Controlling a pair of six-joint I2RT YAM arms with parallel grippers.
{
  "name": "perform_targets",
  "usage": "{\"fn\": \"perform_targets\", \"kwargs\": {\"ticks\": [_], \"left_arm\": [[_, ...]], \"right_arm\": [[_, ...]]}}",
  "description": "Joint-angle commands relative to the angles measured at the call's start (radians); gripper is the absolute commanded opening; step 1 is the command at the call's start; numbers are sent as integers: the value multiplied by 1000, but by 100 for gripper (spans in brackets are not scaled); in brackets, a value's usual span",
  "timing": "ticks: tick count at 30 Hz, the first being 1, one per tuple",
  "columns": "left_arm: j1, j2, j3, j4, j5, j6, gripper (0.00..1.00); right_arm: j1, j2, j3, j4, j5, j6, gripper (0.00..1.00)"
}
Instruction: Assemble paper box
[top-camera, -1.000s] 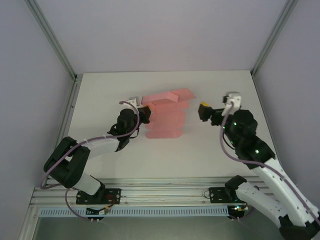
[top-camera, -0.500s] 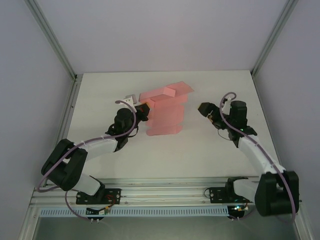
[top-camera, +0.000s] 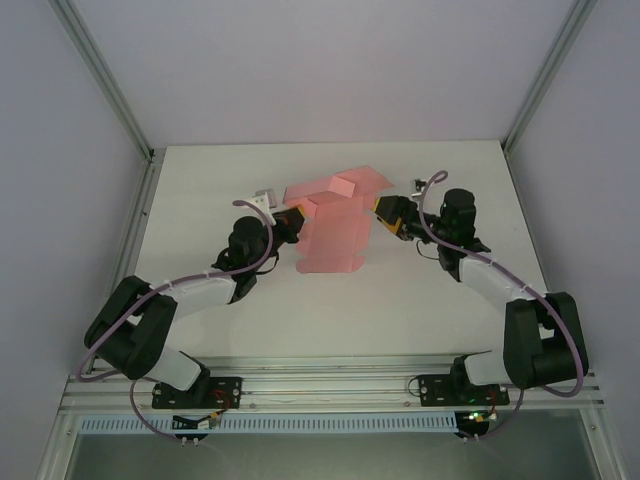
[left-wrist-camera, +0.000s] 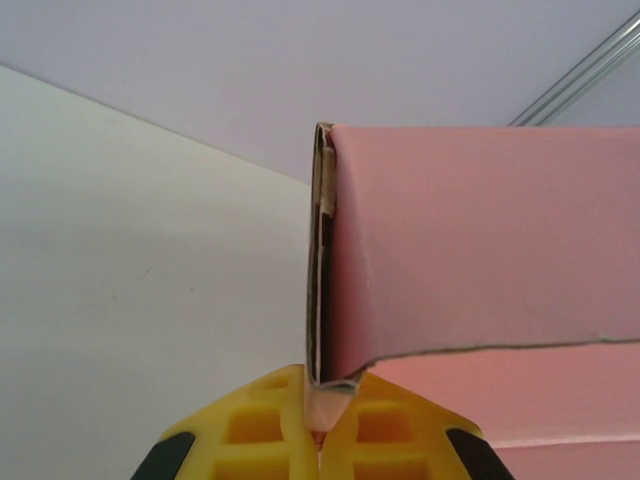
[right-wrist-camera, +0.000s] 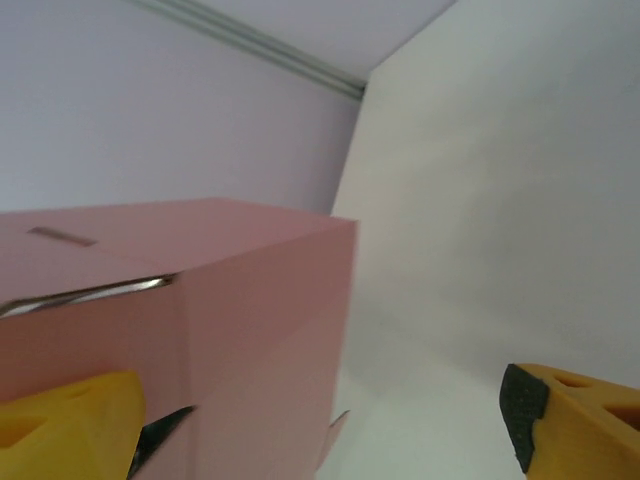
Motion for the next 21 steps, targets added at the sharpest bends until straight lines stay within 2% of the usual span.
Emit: {"fn": "perform_targets", "kwargs": {"ticks": [1,4,7,9,11,13,14,18,20,21], "left_arm": [[7,11,14,35,9,-7,0],[7,18,22,32,24,-2,0],[7,28,19,67,53,-9,0],[8,31,20,77,67,-14,0],[8,29,19,80,70,-17,0],[7,25,11,86,61,-17,0],[7,22,9,86,56,-17,0],[7,5,2,68,41,-2,0],[7,-2,0,57,36,12,0],[9,-3,-1,49,35,20,0]], "right_arm": [[19,0,20,99,-60,7,91],[36,0,23,58,-33,-27,91],[66,17,51,-76,48,-107,89],[117,19,87,-236,165,-219,87],[177,19,118,-378,353,-314,85],[215,8,124,-447,528,-346,84],[220,0,115,-455,576,-346,84],[221,-83,52,-431,644,-338,86],[220,-144,37,-454,645,-355,91],[220,-176,35,-477,638,-373,98]]}}
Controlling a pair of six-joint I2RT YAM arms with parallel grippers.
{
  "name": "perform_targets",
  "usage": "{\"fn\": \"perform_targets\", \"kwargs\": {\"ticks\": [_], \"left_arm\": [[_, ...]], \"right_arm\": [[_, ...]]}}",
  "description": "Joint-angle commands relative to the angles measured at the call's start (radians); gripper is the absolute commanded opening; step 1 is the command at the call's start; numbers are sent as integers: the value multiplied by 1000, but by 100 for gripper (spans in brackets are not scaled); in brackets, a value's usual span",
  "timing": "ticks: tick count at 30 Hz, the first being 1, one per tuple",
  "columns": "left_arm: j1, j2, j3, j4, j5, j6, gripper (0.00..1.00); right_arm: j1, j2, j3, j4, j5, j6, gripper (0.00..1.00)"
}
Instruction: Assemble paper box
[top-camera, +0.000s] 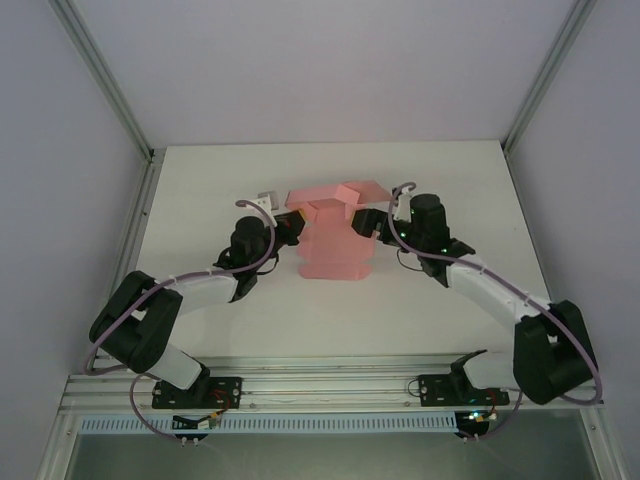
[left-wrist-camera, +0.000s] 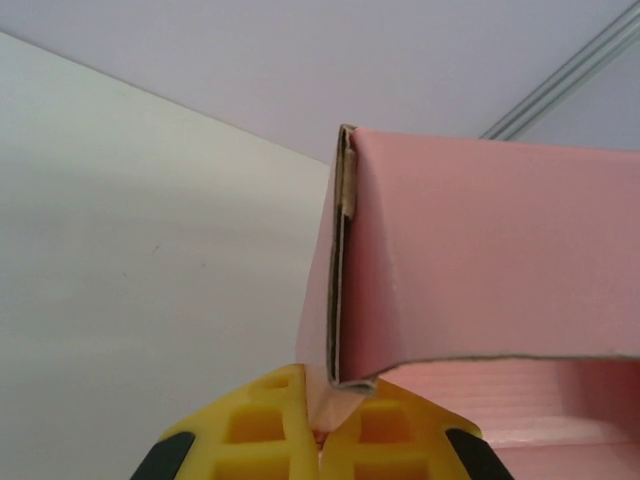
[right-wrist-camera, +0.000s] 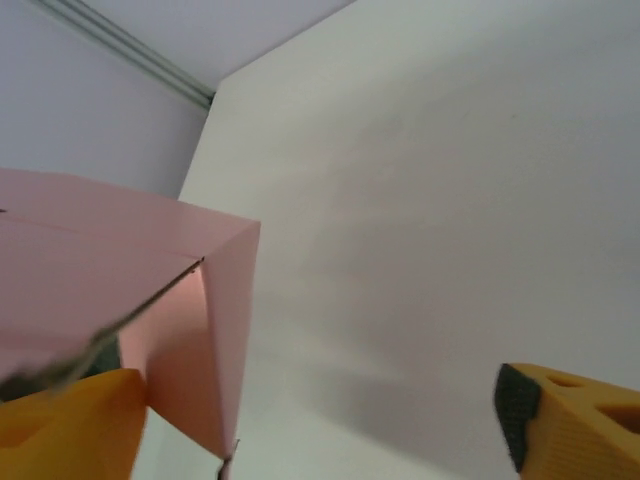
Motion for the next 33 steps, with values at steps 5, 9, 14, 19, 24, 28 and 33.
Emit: {"fn": "perform_targets", "kwargs": {"ticks": [5,9,14,19,24,28,33], "left_arm": [[33,-26,-13,33,38,-1,0],[73,-20,-21,36,126,7,0],[97,-29,-46,57,262,19,0],[99,-52,-21,-51,325,89,0],[99,-65,-29,-49,377,102,0],[100,-63,-23,-71,387,107,0],[99,-63,-24,-61,381,93,0]], "right_arm": [[-6,-235,-2,-304,51,-172,100],[-31,-373,-8,-439,118,-210,100],[-157,-486,-11,-515,106,-266,100],[-312,-418,95,-535,-57,-348,98],[-314,-216,240,-543,-445,-451,76],[-313,-84,353,-585,-623,-513,54],[-275,-12,374,-613,-724,-569,48]]}}
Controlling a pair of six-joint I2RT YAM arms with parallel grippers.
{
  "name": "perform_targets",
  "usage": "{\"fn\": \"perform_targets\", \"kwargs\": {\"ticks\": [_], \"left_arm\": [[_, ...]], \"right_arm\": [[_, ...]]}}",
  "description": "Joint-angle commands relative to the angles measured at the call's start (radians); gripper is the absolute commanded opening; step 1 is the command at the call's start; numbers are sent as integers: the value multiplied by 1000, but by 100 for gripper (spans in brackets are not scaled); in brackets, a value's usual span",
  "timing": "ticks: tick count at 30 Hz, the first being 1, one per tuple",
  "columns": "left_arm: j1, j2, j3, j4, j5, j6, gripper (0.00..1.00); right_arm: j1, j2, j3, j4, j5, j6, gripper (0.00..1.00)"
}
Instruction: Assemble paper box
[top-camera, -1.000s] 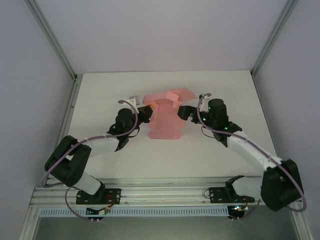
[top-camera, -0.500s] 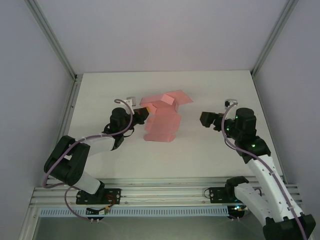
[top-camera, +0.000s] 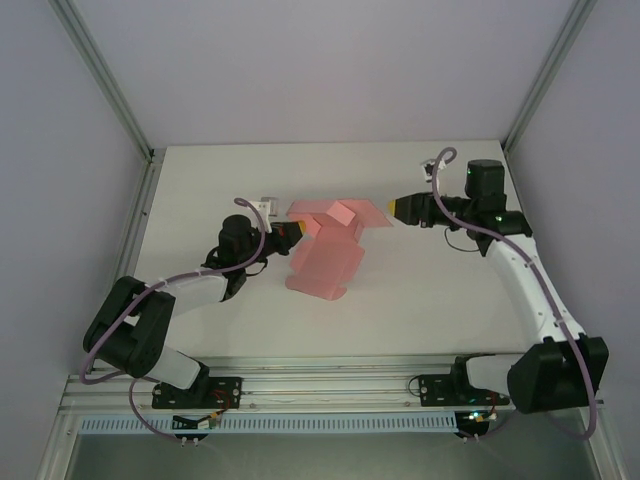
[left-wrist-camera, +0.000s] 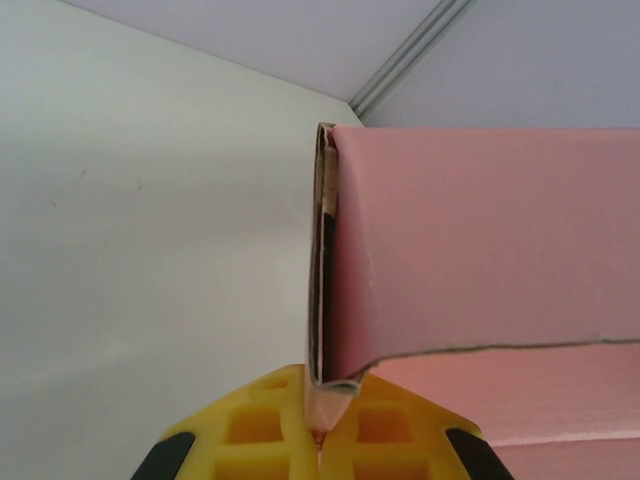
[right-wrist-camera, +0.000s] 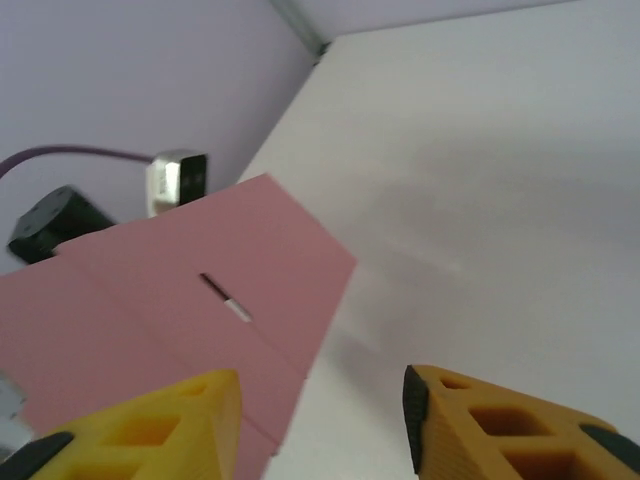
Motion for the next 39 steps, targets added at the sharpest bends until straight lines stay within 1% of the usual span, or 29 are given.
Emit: {"fn": "perform_targets", "kwargs": {"ticks": [1,2,3,5,8,10,12,14,20,22,25,28,29,34,39], "left_arm": [[5,-24,11,16,26,8,0],[5,-24,15,13,27,9,0],[5,-24,17,10,28,10,0],[4,-23,22,0,26,11,0],[4,-15,28,-7,19,7,0],[5,-11,32,-2,26,1,0],[4,-5,35,1,37,-5,0],[4,-1,39,4,41,-13,0],[4,6,45,2,47,-26,0],[5,8,45,1,45,-29,0],[5,7,46,1,50,-34,0],[4,6,49,-1,51,-36,0],[5,6,51,-6,54,-35,0],[3,5,59,-16,72,-37,0],[-4,-4,75,-31,78,-49,0]], "right_arm": [[34,10,3,-38,-154,-79,49],[48,12,-3,-45,-157,-120,50],[63,14,-6,-50,-146,-130,51],[96,19,-5,-65,-134,-158,48],[158,28,-2,-72,-83,-173,49],[199,33,3,-76,4,-176,53],[240,34,-4,-59,117,-174,55],[268,33,-17,-19,197,-160,56],[312,28,-54,105,266,-97,55],[329,22,-67,134,312,-94,55],[364,12,-92,169,415,-94,56],[398,3,-112,188,524,-133,57],[407,3,-122,189,552,-149,60],[427,8,-122,200,619,-201,61],[482,14,-117,248,794,-288,60]]}}
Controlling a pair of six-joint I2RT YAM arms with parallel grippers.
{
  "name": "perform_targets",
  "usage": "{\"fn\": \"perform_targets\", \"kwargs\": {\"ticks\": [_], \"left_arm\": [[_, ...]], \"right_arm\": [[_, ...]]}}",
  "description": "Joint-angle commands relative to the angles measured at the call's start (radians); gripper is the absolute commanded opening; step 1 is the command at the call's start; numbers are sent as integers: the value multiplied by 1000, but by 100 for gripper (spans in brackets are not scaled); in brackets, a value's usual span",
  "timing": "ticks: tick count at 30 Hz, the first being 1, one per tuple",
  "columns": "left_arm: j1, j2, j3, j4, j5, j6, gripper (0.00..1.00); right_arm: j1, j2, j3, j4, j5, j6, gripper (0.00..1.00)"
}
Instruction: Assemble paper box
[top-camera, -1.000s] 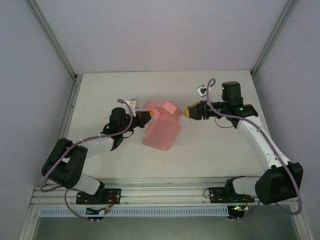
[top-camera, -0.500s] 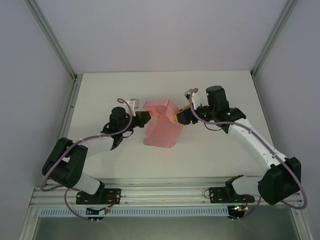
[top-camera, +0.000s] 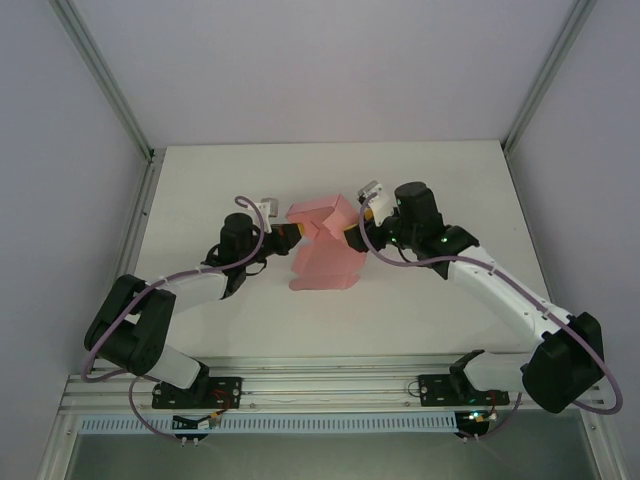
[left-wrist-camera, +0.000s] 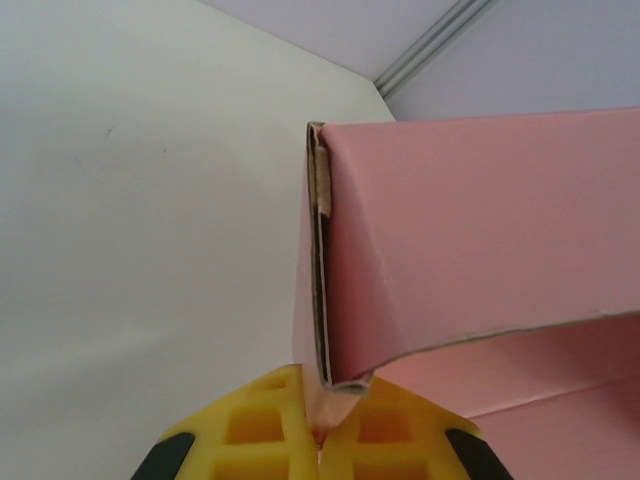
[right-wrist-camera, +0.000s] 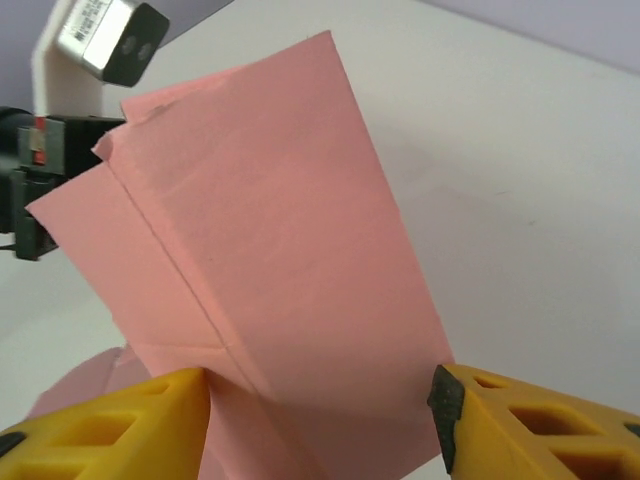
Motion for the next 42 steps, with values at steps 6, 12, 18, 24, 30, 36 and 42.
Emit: {"fn": "perform_targets", "kwargs": {"ticks": [6,12,18,24,30,36,42], "left_arm": [[-47,-49,103,-154,-25,58,0],[-91,-88,145,-270,-144,66,0],[-157,-108,232,-459,-320,-3,0],[-211,-118,291,-640,-483,-214,0],[-275,-119,370,-783,-621,-298,0],[-292,-113,401,-815,-653,-284,0],[-292,-84,400,-796,-706,-231,0]], "right_arm": [[93,26,0,119,365,-171,45],[144,81,16,173,579,-175,21],[179,148,24,279,860,-127,6],[173,289,76,337,1186,-116,1],[168,389,144,263,1348,-48,0],[160,388,171,156,1316,37,1],[161,309,160,10,955,131,21]]}}
